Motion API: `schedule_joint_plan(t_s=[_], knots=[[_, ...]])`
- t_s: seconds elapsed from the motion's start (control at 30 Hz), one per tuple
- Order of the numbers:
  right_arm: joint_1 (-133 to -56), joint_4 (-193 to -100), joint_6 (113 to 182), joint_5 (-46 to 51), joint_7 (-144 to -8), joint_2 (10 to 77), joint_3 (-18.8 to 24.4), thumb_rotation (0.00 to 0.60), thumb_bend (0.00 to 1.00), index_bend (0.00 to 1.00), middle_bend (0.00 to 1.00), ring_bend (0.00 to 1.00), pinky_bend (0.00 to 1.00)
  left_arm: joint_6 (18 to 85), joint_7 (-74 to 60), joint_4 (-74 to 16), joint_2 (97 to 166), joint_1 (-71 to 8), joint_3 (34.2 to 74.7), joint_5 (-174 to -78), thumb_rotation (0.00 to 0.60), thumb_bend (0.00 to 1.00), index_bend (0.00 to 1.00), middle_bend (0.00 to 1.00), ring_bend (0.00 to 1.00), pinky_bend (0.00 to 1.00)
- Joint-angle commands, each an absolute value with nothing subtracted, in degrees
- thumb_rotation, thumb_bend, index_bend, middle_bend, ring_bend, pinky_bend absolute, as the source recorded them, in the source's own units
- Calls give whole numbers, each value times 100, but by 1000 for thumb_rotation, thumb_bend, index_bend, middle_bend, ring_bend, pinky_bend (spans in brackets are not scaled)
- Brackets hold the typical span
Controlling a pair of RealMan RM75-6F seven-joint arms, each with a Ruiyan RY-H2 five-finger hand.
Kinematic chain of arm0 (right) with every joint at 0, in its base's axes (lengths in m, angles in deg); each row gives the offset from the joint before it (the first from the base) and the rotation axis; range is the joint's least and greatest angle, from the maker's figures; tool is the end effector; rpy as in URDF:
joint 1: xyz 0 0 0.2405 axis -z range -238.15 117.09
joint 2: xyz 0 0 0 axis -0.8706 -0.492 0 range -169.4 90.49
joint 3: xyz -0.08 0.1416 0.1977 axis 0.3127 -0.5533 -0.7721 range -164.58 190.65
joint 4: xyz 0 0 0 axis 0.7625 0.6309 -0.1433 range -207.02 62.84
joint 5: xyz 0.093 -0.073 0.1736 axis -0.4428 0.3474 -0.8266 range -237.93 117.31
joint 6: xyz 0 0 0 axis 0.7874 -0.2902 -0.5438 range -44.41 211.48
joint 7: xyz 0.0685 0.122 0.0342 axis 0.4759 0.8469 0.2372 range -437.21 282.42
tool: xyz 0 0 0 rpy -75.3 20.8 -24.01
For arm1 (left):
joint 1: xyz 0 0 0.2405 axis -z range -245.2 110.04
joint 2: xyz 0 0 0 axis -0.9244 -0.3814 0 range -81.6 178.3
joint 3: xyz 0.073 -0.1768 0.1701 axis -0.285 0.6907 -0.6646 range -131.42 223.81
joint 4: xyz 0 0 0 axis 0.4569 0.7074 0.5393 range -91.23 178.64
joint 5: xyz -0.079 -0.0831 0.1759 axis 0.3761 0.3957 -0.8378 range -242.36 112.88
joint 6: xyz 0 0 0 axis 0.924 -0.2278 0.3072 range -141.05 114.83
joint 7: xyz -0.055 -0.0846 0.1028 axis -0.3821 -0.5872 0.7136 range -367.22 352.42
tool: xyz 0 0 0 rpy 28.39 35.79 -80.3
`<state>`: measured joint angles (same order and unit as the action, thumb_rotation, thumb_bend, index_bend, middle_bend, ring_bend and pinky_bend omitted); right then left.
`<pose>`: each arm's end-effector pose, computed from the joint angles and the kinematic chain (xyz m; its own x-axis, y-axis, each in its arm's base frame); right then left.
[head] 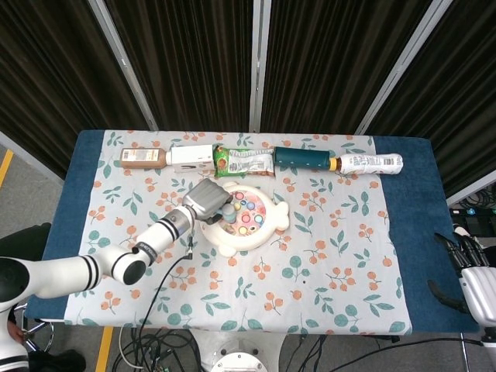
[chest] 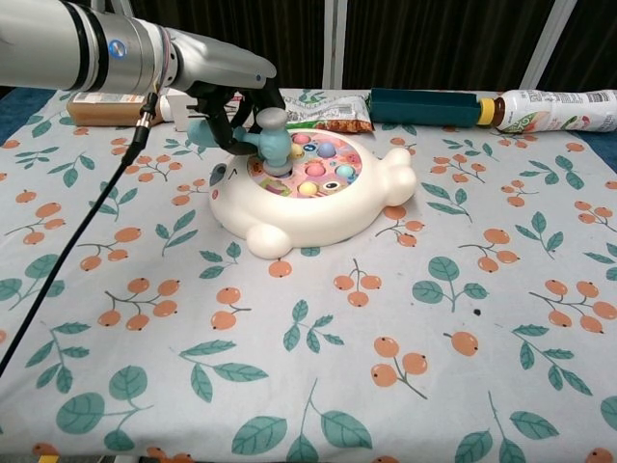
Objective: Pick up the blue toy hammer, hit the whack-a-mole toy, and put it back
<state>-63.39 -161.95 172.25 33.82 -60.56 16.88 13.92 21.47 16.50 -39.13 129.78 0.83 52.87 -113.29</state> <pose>-0.3168 -0.1563 0.1976 0.2956 -0.0425 0.9544 -0.9512 -0.1057 0.2899 -0.0534 0.4014 -0.0137 0.6984 0.3116 0.6443 0.6653 -0.6146 -0.4239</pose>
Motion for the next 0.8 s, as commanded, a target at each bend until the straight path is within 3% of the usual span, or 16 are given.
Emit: schedule_joint_plan(t_s=[0.03, 0.37, 0.8], knots=[[-6335, -16188, 17233, 3386, -6047, 1691, 1390, 600, 219, 65, 177, 0, 0, 2209, 1701, -4182, 12822, 211, 5288, -11104, 600, 670, 636, 662, 525, 771], [-6307, -16161, 17250, 3367, -6016, 1682, 1388, 600, 219, 65, 177, 0, 0, 2203, 1754, -4250, 12862, 559, 5331, -10766, 600, 670, 635, 662, 524, 774], [-6280, -16108, 17244, 3343, -5956, 1691, 1391, 600, 218, 66, 177, 0, 0, 2255, 2181, -3851, 13281, 1035, 5045, -10155, 600, 670, 636, 662, 524, 776]])
